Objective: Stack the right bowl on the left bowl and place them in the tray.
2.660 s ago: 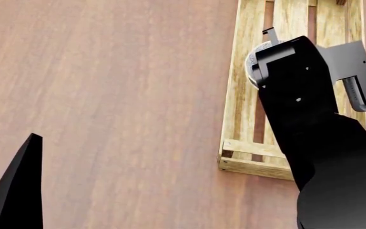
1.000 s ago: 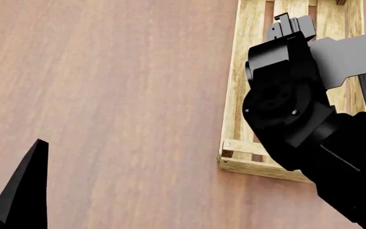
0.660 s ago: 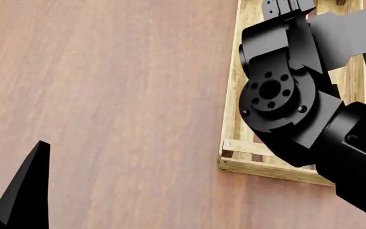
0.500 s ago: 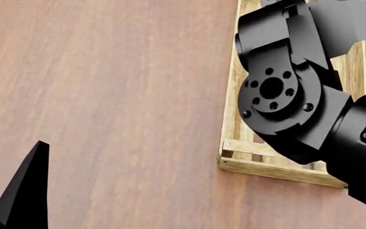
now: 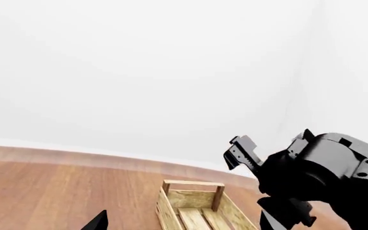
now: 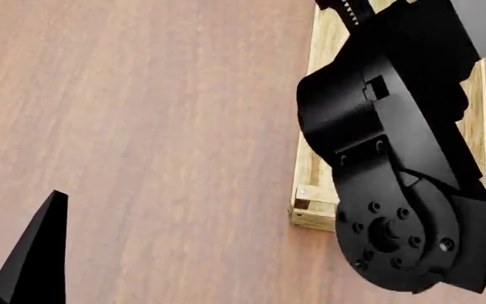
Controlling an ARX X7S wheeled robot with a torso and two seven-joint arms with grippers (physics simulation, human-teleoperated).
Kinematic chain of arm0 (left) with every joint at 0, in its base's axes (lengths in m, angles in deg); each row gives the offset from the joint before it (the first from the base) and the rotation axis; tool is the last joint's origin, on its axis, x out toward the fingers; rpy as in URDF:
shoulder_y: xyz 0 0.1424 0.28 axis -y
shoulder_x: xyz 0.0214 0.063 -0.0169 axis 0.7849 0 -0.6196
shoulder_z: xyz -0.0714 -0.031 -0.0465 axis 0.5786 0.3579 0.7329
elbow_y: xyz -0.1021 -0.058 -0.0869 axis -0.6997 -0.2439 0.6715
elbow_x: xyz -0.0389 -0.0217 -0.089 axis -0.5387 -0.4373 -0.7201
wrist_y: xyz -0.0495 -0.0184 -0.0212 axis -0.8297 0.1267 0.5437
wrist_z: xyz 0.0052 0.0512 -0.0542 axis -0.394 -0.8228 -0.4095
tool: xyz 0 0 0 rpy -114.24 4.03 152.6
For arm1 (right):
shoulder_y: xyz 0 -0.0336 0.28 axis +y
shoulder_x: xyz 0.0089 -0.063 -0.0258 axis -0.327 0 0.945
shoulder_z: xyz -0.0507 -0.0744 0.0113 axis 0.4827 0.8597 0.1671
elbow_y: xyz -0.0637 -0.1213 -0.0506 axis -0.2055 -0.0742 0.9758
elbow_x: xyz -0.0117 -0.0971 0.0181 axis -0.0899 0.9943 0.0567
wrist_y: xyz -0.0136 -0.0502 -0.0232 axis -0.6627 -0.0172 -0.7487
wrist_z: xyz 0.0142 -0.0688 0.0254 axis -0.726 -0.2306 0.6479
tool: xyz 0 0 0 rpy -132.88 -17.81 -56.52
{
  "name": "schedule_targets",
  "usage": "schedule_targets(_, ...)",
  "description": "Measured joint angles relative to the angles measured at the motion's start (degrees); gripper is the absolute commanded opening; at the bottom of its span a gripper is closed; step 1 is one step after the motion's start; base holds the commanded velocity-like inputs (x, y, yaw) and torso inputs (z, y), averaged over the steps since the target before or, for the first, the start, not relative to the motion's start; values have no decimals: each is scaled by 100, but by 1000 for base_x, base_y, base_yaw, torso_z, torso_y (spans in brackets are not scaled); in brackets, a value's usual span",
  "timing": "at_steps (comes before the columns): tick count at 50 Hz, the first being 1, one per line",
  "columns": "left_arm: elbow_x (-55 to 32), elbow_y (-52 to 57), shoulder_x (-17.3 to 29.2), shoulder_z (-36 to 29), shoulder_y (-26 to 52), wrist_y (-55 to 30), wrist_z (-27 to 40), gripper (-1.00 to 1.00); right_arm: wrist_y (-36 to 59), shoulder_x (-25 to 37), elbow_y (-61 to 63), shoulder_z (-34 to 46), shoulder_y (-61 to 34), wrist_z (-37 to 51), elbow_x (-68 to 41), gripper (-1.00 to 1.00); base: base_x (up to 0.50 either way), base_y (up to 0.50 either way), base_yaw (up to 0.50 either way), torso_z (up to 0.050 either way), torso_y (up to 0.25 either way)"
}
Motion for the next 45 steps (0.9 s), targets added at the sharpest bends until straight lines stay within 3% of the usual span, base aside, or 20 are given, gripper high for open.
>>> schedule_targets(11, 12, 14, -10, -37, 21, -40, 28, 100, 178, 141, 639, 904, 33, 824, 2569, 100, 0, 0, 0, 0, 0)
schedule_targets(15, 26, 11, -20, -57, 25, -49, 28, 100, 668, 245, 867, 1051, 66, 1416, 3761, 100, 0, 0, 0, 0, 0)
schedule_targets(25, 77, -29, -57, -119, 22, -54, 1, 100, 3846, 808, 1979, -829, 1758, 2193, 7073, 100, 0, 0, 0, 0, 0)
schedule_targets(31, 106, -11, -80, -177, 32, -102, 10, 100, 5200, 934, 2456, -1648, 2956, 2381, 8688, 100, 0, 0, 0, 0, 0)
schedule_targets(45, 132, -7, -94, -224, 36, -135, 41, 100, 6743, 1007, 3208, -2753, 4667, 2465, 10512, 100, 0, 0, 0, 0, 0)
